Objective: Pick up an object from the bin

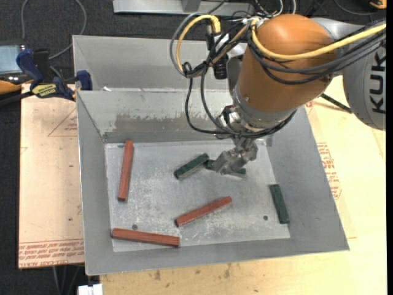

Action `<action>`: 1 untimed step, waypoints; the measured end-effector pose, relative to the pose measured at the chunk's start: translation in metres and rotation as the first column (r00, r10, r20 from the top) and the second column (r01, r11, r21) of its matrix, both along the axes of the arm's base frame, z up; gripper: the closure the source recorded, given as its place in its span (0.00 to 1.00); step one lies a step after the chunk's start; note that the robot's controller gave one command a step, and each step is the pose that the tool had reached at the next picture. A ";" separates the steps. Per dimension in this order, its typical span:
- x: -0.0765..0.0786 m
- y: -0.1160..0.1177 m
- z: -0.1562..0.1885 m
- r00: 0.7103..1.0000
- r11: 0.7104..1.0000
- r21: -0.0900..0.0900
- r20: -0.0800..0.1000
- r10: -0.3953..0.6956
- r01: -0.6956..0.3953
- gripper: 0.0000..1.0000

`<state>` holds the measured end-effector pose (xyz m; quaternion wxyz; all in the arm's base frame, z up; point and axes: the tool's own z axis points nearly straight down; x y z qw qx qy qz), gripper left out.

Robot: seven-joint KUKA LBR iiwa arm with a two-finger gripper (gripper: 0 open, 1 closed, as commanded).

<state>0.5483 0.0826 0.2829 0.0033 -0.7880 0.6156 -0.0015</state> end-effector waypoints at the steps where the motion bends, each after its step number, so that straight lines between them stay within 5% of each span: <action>1: -0.001 0.000 -0.002 1.000 1.000 0.000 -0.006 0.001 -0.001 0.00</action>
Offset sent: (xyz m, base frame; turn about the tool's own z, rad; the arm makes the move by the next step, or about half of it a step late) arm 0.0000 0.0000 0.0000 0.0000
